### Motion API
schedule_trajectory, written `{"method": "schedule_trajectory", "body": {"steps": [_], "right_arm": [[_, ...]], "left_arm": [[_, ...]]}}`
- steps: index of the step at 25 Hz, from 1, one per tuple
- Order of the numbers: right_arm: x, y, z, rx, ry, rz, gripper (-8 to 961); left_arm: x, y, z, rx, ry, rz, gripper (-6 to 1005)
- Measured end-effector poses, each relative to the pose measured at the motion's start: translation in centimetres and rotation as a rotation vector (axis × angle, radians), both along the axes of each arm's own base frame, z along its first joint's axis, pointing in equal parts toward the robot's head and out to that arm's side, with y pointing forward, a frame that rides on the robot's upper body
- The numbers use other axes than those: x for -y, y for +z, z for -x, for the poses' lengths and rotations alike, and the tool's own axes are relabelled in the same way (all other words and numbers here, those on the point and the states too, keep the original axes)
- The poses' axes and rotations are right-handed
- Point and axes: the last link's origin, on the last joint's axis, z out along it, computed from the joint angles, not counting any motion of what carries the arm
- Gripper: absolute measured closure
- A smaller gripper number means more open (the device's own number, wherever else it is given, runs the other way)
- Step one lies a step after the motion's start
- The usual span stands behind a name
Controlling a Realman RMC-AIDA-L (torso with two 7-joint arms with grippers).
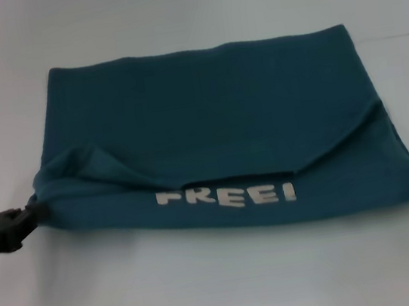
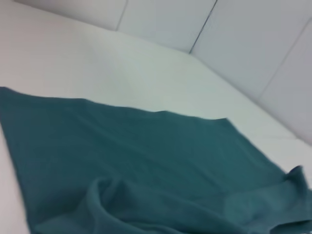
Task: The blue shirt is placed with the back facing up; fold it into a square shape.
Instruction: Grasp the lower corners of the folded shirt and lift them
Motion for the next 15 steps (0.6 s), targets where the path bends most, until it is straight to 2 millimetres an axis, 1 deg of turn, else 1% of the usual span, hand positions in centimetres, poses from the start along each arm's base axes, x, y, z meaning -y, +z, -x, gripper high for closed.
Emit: {"method": "schedule_trajectory", "body": {"steps": [2,4,12,15], "right_arm": [[0.8,0.1,-0.2,-0.002,0.011,0.022,926],[1.5,0.3,-0.3,-0.003,0.022,0.039,926],[3.6,1.1,-0.4,-0.018,0.050,0.094,927],[4.2,1.2,-0.3,-0.030,0.060,0.113,927]], "left_arm": [[1.6,0.5,0.0,0.038,-0.018,0.037,966],[2.5,0.8,0.0,0.061,-0.025,0.060,966],[5.4,1.3,0.1,0.134,-0.046,0.112,964],[6.0,1.4,0.1,0.147,-0.051,0.131,963]]}}
